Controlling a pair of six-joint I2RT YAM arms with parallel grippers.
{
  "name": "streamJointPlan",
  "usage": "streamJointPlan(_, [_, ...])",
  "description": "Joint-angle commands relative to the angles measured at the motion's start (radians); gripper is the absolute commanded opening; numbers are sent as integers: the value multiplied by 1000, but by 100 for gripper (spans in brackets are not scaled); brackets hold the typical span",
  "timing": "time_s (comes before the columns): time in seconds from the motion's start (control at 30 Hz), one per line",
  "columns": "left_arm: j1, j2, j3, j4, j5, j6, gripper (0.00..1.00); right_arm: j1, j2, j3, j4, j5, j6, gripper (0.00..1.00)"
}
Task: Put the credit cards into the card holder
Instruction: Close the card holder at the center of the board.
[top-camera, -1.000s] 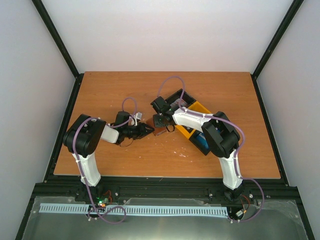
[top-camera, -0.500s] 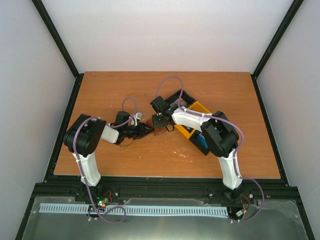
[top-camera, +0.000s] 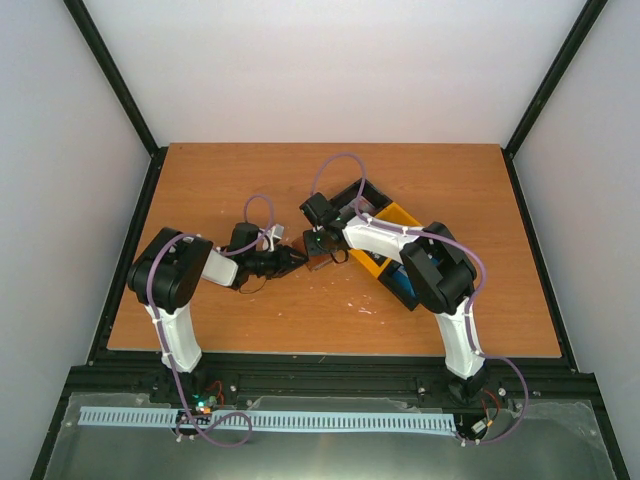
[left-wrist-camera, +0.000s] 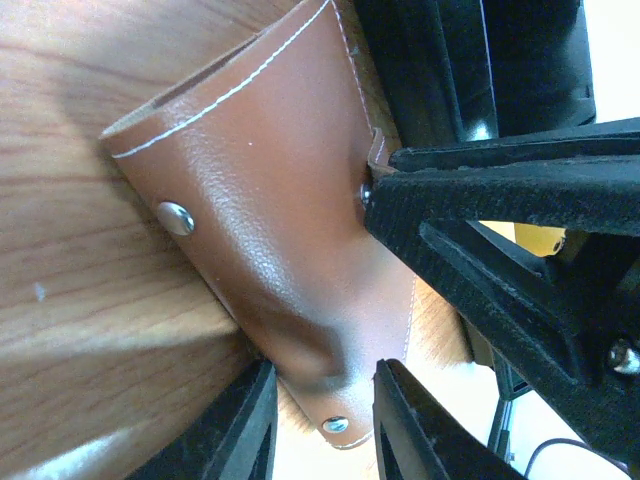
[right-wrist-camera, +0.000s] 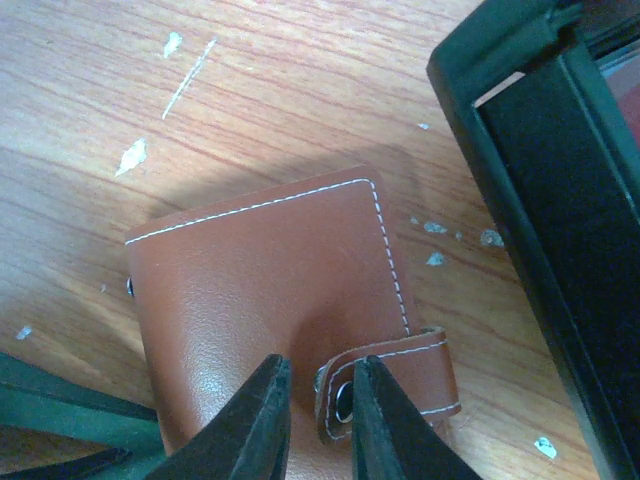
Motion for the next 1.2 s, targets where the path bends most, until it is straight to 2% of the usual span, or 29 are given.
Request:
streamJointPlan(0.0, [12,142,-79,-341,-283,17,31,12,2,6,7,-21,5,20])
streamJointPlan(0.43, [13,145,-77,-340,-284,23,31,12,1,6,20,-8,21,15])
streamJointPlan(0.73, [13,144,-75,-343,-284,23,31,12,-13,-13,41,-26,21,23])
streamJointPlan(1.17, [13,145,-75,-346,-287,23,31,2,-52,-69,100,-21,69,23])
